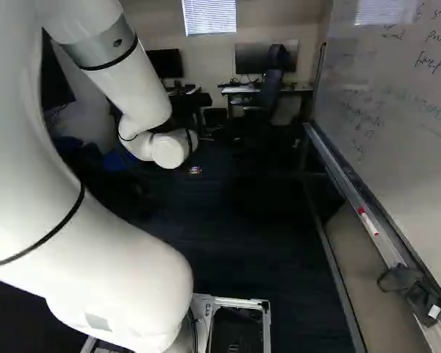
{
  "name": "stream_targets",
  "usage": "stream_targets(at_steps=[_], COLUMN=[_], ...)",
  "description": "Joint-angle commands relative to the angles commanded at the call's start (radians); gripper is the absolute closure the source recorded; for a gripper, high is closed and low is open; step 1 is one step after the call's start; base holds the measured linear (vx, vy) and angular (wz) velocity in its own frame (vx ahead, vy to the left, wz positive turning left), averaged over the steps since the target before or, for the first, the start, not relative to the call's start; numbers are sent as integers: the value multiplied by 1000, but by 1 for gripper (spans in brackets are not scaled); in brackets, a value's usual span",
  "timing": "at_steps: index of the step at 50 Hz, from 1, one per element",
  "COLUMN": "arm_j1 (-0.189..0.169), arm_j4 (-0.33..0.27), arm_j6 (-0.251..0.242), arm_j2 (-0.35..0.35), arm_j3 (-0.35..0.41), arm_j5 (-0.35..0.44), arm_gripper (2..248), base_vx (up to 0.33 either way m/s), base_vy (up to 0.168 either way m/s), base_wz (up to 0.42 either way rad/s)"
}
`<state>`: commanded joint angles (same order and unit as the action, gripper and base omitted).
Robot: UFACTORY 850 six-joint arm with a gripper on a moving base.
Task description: Open the door and move inside
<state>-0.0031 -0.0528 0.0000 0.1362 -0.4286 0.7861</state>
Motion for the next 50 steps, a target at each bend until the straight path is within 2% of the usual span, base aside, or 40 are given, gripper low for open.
stream_targets(at_steps=[50], arm_j1=[0], arm_j4=[0], arm_j6=[0], arm_j2=[0], arm_j3=[0], arm_j5=[0], arm_gripper=[3], base_vx=[226], base_vy=[2], base_wz=[-15])
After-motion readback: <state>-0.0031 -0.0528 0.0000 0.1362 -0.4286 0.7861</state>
